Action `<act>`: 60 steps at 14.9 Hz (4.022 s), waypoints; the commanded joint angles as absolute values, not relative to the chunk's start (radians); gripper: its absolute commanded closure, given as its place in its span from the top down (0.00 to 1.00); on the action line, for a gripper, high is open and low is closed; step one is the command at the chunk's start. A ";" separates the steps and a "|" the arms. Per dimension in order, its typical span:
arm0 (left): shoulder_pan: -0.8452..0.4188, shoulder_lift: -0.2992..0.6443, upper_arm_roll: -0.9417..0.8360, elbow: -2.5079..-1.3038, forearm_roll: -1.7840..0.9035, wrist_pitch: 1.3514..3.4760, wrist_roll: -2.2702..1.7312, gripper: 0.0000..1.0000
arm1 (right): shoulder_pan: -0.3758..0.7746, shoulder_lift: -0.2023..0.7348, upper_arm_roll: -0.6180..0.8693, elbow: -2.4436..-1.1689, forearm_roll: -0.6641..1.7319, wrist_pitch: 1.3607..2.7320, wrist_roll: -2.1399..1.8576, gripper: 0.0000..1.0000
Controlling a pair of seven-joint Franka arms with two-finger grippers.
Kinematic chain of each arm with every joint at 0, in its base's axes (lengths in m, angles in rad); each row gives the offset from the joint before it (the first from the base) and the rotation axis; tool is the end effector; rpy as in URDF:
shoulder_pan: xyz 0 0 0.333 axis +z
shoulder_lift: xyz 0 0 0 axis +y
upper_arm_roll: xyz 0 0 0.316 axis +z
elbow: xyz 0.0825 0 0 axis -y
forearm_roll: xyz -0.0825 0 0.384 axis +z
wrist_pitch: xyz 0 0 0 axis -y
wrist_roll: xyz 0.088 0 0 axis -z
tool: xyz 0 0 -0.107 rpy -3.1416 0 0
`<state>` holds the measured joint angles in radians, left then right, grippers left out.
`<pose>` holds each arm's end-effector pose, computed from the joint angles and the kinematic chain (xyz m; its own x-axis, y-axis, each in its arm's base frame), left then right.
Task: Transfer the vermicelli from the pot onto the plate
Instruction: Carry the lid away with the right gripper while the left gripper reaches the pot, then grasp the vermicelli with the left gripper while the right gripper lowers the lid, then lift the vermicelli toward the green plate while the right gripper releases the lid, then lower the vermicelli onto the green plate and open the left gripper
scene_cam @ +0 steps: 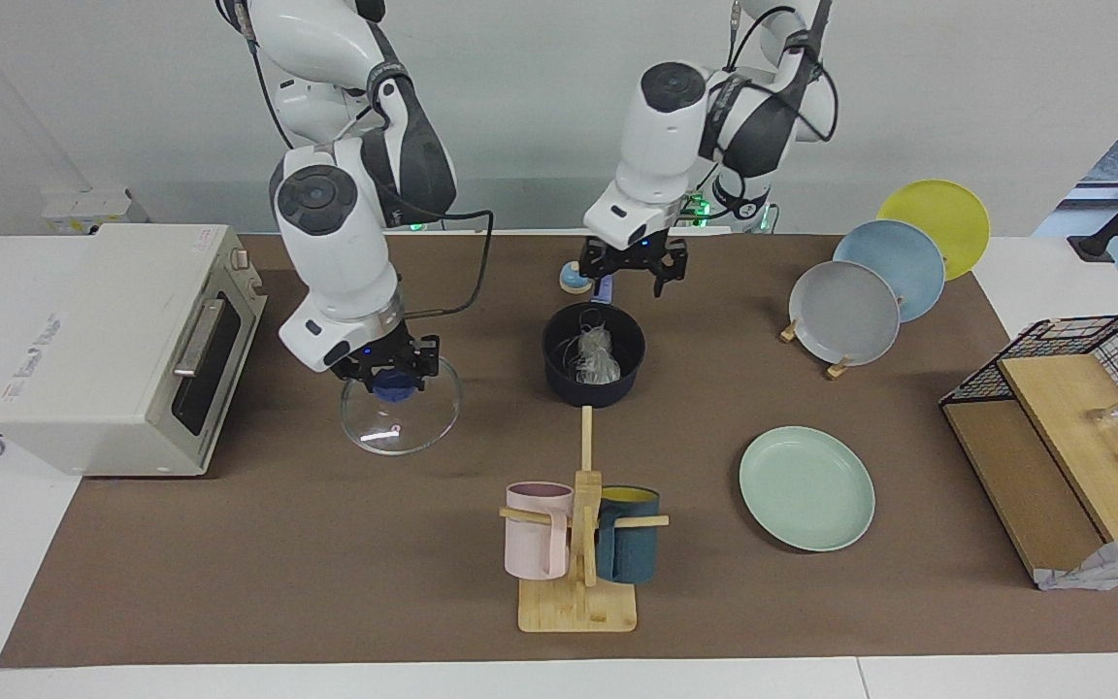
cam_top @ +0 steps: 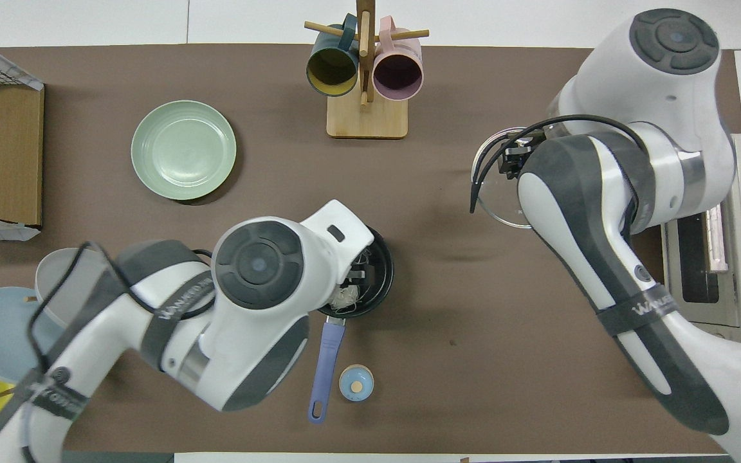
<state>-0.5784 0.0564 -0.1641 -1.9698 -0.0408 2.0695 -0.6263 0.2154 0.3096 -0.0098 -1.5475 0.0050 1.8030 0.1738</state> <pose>0.4222 -0.3887 0.4464 0.9953 -0.0966 0.0084 -0.0969 -0.9933 0.0627 0.6347 0.1335 0.4679 0.9981 0.0307 -0.0536 0.0311 -0.9995 0.0076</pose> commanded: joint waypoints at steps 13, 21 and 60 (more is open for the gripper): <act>-0.603 0.239 -0.137 -2.022 -0.035 2.284 -0.574 1.00 | 0.081 0.200 0.006 -1.934 0.002 2.132 -0.001 0.45; -0.612 0.291 -0.137 -2.025 0.020 2.339 -0.578 1.00 | 0.069 0.163 0.005 -2.100 0.000 2.275 -0.035 0.45; -0.009 0.460 -0.124 -1.647 0.007 2.218 0.021 0.00 | 0.032 -0.015 -0.014 -1.591 -0.101 1.494 -0.035 1.00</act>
<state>-0.0056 0.4684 -0.1280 -1.6273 -0.0377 2.1858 0.0053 0.0453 -0.0048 -0.0512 -1.5687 -0.0527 1.4819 -0.0299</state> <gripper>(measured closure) 0.744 0.000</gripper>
